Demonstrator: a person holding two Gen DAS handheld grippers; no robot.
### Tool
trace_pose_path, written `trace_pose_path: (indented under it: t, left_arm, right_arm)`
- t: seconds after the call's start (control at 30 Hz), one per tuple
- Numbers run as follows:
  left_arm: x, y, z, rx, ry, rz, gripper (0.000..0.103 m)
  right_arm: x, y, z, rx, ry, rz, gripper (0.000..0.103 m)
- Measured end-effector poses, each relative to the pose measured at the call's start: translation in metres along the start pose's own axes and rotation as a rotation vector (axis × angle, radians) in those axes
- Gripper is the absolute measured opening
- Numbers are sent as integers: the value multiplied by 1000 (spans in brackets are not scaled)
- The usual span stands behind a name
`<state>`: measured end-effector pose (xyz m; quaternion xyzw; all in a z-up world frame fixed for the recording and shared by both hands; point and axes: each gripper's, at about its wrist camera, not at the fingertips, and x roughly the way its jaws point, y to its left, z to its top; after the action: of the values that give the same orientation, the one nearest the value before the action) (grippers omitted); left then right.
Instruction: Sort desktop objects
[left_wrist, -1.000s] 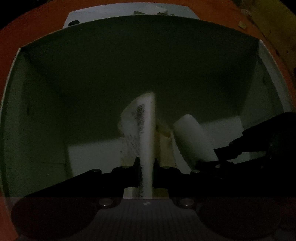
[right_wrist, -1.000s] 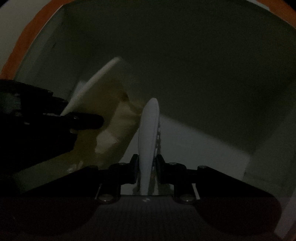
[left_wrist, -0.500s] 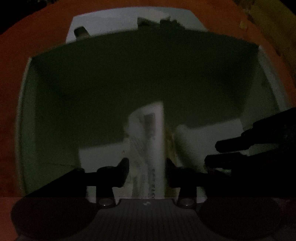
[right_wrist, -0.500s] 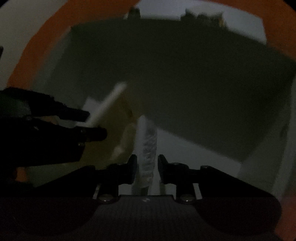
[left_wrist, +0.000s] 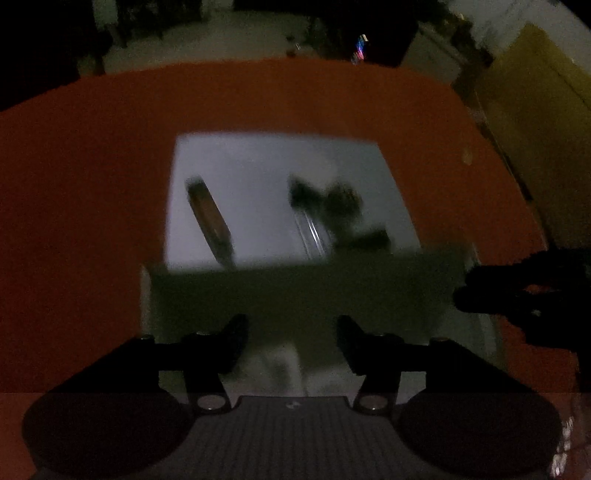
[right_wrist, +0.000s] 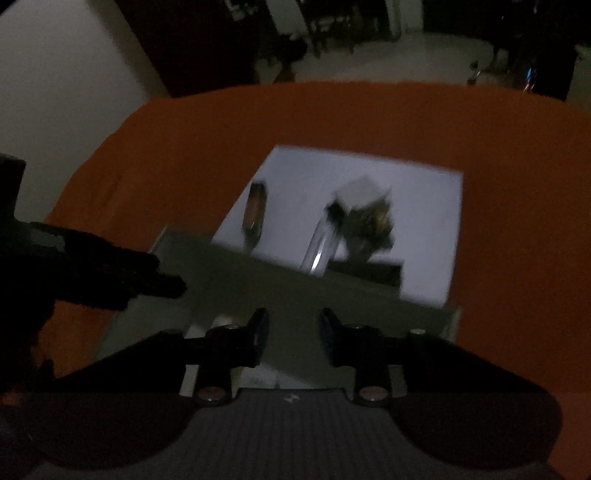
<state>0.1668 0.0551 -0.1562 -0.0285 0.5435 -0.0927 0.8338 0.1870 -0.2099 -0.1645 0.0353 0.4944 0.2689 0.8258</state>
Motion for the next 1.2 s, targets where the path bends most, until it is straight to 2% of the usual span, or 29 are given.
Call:
trace_pose_path:
  t: [0.17, 0.33, 0.5, 0.77, 0.83, 0.93, 0.97, 1.03, 1.1, 1.2]
  left_arm:
    - [12, 16, 37, -30, -20, 47, 50]
    - [42, 30, 63, -68, 13, 87, 50]
    - [69, 40, 70, -97, 69, 110, 50]
    - [121, 50, 94, -152, 129, 196, 49]
    - [127, 51, 93, -185, 144, 186, 49]
    - [133, 47, 90, -174, 156, 143, 49]
    - [134, 46, 90, -168, 150, 148, 49]
    - [137, 46, 91, -165, 146, 159, 49]
    - [140, 51, 91, -176, 160, 163, 49]
    - [140, 57, 91, -174, 153, 165, 51]
  right_arm:
    - [-5, -3, 30, -20, -7, -36, 35]
    - [5, -7, 54, -32, 16, -65, 36]
    - [29, -20, 72, -10, 46, -81, 36]
    - [55, -32, 100, 11, 112, -154, 38]
    - [61, -33, 107, 23, 142, -169, 38]
    - [57, -30, 127, -15, 218, -231, 39]
    - [54, -28, 135, -39, 237, -262, 43]
    - [43, -22, 154, -99, 265, -316, 60]
    - [30, -18, 172, -129, 239, -301, 89]
    - [29, -11, 190, -178, 243, -210, 94]
